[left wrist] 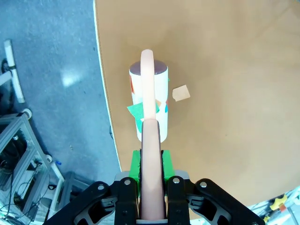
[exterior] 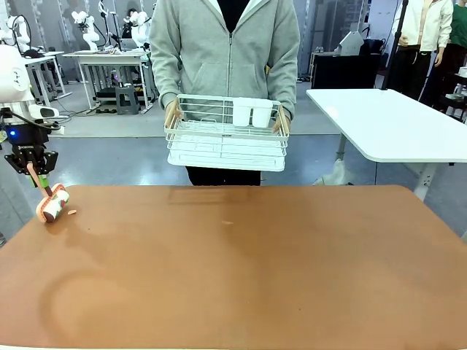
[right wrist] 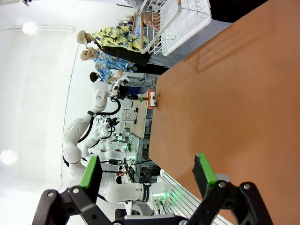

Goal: Clean the table.
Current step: Clean the table with the Lint Roller when the human lifts the Dish drying rack.

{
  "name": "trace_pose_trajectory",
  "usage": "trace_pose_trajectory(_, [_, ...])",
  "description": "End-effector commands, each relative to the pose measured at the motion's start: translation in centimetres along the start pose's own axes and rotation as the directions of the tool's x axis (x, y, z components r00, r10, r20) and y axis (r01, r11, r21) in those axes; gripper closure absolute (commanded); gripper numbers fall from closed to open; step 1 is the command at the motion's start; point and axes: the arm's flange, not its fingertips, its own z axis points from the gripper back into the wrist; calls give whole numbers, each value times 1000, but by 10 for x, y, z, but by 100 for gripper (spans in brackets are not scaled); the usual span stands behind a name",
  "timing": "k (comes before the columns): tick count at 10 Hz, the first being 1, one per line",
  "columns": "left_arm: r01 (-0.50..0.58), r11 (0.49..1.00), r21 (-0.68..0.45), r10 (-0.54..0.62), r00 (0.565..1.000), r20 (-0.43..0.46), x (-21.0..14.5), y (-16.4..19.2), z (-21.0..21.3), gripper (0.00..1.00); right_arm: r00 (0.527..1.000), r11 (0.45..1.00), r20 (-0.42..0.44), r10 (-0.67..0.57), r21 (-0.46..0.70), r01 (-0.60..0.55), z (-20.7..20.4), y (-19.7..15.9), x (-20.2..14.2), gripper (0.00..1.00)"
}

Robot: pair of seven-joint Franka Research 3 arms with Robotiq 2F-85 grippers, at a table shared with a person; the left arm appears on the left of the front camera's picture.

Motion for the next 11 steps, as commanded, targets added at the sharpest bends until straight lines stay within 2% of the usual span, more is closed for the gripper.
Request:
trace_pose_trajectory(1, [-14, 999, 29, 15, 1000, -4, 5, -1, -8, 79, 1000, 1000, 9, 6, 15, -6, 0, 3, 0, 0])
trace_pose_trajectory(5, [-28, 999, 27, 30, 997, -78, 21, 4, -30, 79, 1000, 1000, 9, 6, 15, -6, 0, 3, 0, 0])
trace_pose_trajectory(11, [8, 999, 50, 1, 984, -177, 58, -15, -38, 79, 1000, 1000, 9, 6, 15, -6, 0, 3, 0, 0])
